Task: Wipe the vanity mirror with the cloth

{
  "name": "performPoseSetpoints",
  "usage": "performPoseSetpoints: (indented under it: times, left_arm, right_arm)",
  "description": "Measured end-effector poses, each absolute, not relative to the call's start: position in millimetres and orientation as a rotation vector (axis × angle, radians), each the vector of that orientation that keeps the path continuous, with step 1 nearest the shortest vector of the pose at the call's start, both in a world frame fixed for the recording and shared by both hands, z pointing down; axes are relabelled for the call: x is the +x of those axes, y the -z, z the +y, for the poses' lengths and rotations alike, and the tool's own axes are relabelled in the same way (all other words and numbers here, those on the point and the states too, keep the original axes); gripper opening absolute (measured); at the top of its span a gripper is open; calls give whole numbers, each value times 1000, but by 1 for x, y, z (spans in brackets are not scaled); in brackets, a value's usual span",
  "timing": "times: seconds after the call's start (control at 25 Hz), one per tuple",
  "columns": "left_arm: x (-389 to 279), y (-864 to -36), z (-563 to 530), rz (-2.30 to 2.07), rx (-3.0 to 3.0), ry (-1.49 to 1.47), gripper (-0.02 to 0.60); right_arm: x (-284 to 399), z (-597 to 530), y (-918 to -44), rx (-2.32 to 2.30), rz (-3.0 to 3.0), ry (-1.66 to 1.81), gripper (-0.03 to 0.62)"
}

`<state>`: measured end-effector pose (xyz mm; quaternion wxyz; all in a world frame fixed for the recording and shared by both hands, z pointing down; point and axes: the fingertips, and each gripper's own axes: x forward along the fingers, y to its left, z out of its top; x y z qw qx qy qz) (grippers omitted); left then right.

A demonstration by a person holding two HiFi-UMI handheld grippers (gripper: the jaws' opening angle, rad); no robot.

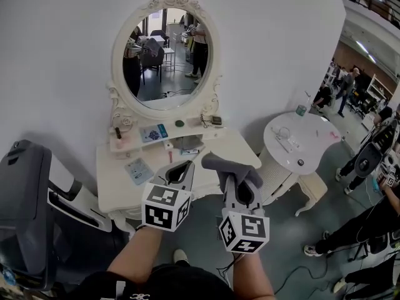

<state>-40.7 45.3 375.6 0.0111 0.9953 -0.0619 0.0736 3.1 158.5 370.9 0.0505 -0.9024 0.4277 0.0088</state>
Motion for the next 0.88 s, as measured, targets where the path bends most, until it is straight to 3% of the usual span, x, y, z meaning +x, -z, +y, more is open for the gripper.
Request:
performPoseSetpoints:
  times: [0.88]
  left_arm:
    - [67, -390, -81, -257, 3044, -262, 6]
  right_arm:
    - [114, 26, -379, -2744, 1419, 14, 35]
